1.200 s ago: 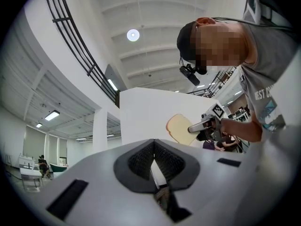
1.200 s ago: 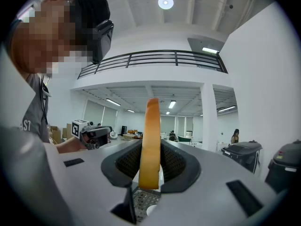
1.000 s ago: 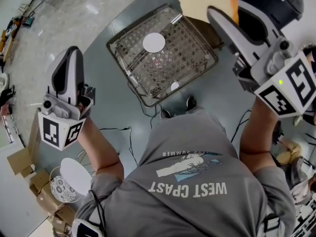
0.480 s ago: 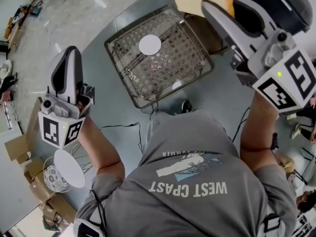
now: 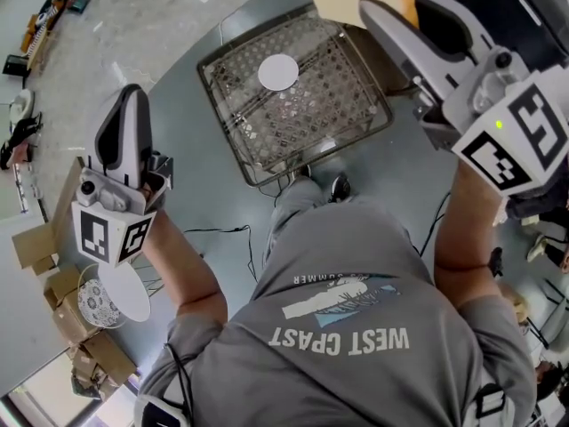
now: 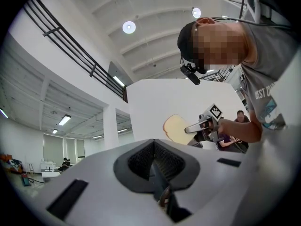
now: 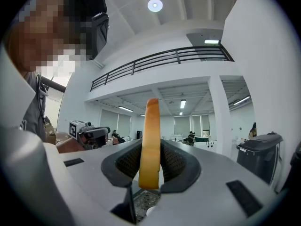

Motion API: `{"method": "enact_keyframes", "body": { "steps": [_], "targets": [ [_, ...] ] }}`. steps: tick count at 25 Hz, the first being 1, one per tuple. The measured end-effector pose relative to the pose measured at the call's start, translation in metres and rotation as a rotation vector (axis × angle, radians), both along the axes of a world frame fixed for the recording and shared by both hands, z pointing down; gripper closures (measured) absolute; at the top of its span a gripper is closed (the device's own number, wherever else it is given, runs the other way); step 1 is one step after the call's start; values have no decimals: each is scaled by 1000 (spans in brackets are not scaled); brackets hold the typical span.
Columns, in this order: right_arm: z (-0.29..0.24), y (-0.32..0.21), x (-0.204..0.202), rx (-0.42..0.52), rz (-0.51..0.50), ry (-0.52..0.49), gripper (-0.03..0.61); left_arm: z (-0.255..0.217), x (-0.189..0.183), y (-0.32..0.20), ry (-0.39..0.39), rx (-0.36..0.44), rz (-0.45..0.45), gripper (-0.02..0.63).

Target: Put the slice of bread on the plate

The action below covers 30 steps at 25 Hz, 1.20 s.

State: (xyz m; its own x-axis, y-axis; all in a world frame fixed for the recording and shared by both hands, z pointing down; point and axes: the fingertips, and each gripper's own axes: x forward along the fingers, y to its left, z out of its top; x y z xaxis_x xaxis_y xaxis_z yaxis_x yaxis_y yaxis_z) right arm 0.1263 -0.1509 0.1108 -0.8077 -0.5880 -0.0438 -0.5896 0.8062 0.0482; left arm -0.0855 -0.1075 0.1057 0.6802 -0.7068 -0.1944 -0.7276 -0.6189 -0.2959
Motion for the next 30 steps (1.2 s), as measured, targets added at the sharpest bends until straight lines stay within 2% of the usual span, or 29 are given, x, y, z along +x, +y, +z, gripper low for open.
{"method": "enact_keyframes", "body": {
  "steps": [13, 30],
  "targets": [
    [17, -46, -30, -49, 25, 24, 486, 3, -23, -53, 37, -1, 47, 606],
    [64, -126, -75, -158, 1, 37, 486, 36, -55, -127, 38, -101, 39, 606]
  ]
}}
